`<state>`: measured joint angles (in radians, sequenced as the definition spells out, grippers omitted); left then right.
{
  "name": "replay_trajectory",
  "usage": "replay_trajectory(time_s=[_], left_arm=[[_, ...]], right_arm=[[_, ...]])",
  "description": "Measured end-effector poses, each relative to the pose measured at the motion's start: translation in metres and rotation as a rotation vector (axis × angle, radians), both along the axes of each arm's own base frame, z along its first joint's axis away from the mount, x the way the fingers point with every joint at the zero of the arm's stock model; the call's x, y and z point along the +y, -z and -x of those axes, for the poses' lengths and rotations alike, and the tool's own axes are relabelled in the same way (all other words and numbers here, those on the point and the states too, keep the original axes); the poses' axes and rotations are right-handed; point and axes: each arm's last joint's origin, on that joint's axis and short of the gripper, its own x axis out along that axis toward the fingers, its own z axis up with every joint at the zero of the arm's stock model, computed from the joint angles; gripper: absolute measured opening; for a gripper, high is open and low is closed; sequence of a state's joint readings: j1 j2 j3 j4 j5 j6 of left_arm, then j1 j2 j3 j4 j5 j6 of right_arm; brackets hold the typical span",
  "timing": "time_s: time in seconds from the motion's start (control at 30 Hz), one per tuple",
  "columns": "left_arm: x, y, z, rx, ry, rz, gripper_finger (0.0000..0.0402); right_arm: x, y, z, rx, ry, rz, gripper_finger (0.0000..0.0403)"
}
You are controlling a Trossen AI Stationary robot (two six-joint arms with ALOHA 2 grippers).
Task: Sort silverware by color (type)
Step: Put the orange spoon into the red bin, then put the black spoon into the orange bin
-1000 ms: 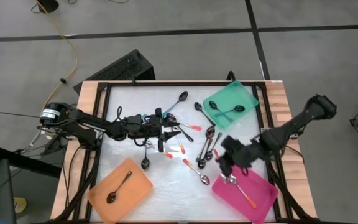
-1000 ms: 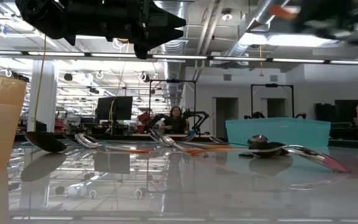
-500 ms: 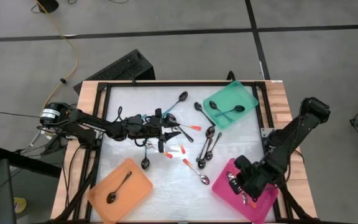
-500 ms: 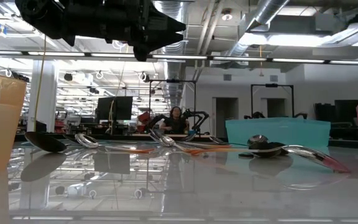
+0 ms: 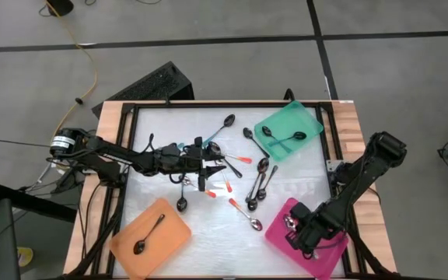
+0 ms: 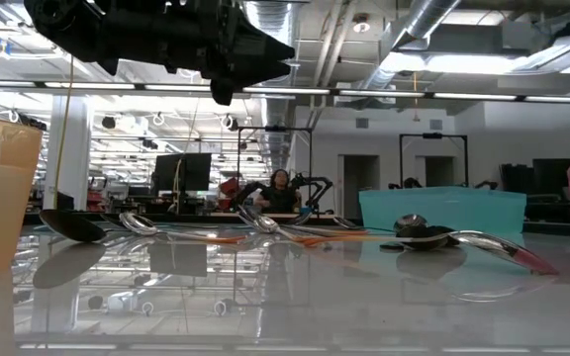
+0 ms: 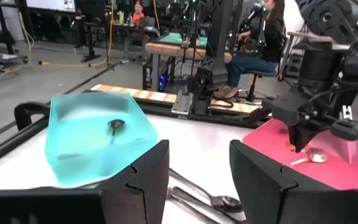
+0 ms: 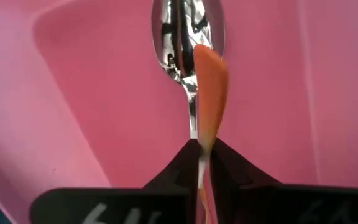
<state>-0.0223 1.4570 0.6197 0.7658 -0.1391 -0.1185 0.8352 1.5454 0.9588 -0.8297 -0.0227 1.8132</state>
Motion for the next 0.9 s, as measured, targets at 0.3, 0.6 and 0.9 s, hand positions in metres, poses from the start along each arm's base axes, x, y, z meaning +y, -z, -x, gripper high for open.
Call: replay_trajectory(time_s=[0.3, 0.6, 0.9], left_arm=[[0.000, 0.000, 0.000, -0.003, -0.002, 0.023, 0.0151], [0.000, -0.001, 0.000, -0.022, -0.005, 0.078, 0.0151], [0.004, -0.006, 0.002, -0.041, 0.017, 0.146, 0.0151]], right_arm=[[-0.006, -0.005, 0.001, -0.032, -0.044, 0.035, 0.0110], [-0.020, -0.031, 0.000, -0.218, -0.029, 0.070, 0.0118], [-0.042, -0.068, 0.010, -0.491, -0.029, 0.149, 0.0118]])
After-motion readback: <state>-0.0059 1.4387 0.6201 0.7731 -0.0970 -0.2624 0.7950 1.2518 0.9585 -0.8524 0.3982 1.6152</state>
